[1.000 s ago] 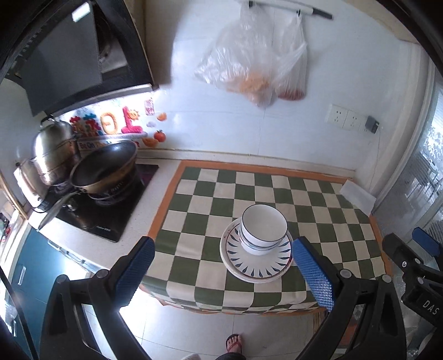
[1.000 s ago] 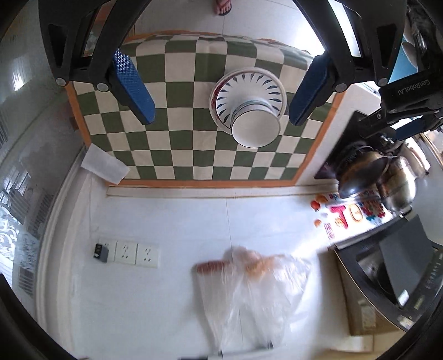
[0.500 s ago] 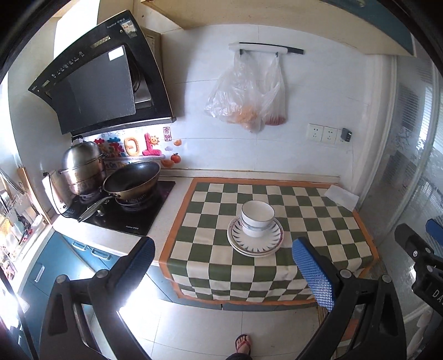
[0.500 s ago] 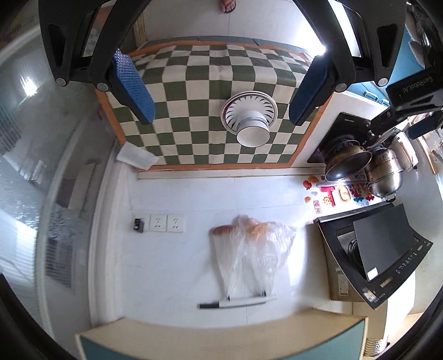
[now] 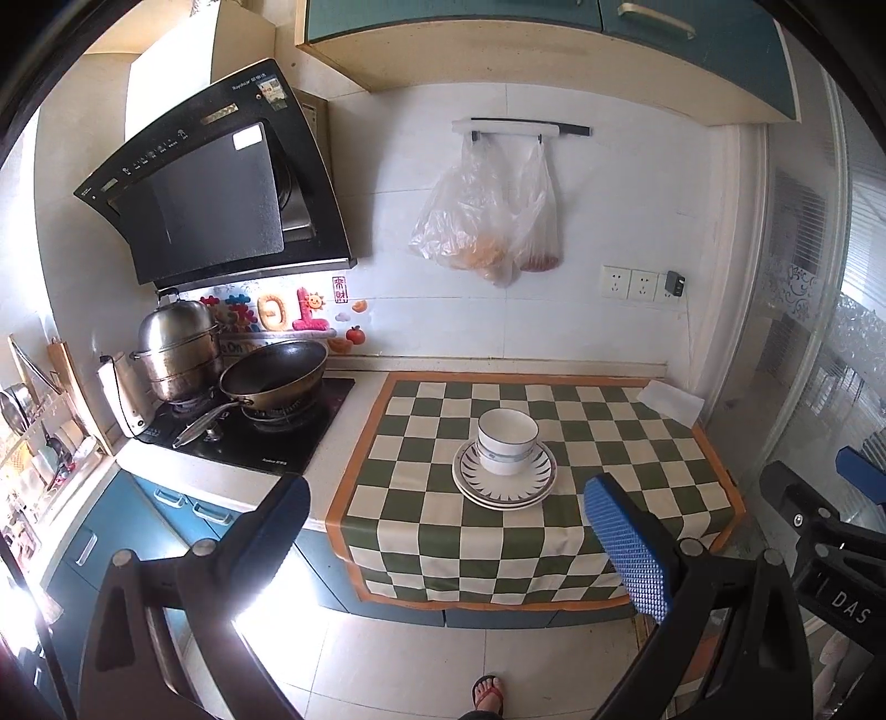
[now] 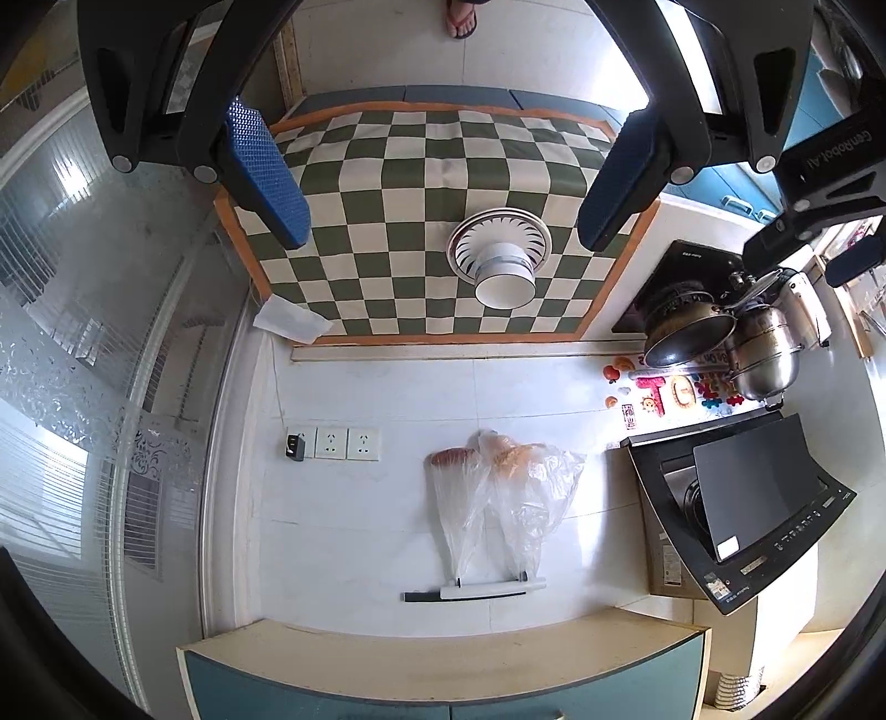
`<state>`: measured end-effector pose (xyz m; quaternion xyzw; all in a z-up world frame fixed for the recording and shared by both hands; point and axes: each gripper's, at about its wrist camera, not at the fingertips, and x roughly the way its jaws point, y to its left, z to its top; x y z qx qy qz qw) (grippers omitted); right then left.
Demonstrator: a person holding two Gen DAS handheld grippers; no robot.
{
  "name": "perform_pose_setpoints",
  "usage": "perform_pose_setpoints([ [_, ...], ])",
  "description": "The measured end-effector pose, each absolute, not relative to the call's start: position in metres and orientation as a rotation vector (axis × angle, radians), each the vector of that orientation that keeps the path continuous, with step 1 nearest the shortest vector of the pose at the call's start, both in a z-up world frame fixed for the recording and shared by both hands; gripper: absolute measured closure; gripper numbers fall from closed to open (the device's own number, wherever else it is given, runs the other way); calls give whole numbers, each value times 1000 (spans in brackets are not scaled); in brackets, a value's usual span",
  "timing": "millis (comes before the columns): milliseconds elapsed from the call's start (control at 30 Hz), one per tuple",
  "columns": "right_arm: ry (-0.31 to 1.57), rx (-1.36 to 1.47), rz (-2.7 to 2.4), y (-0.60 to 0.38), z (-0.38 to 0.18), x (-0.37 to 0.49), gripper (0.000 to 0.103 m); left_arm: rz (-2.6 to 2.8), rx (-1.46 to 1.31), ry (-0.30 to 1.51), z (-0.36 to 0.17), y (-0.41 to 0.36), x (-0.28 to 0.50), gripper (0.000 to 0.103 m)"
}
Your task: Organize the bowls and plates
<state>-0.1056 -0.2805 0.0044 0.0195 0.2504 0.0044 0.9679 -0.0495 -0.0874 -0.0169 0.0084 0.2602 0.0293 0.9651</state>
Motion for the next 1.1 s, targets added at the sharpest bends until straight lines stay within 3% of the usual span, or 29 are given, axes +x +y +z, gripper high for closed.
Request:
perform_pose_setpoints([
  [1100,500,56,-20,-290,6,-103,4,37,36,497,-13,-96,-58,1],
])
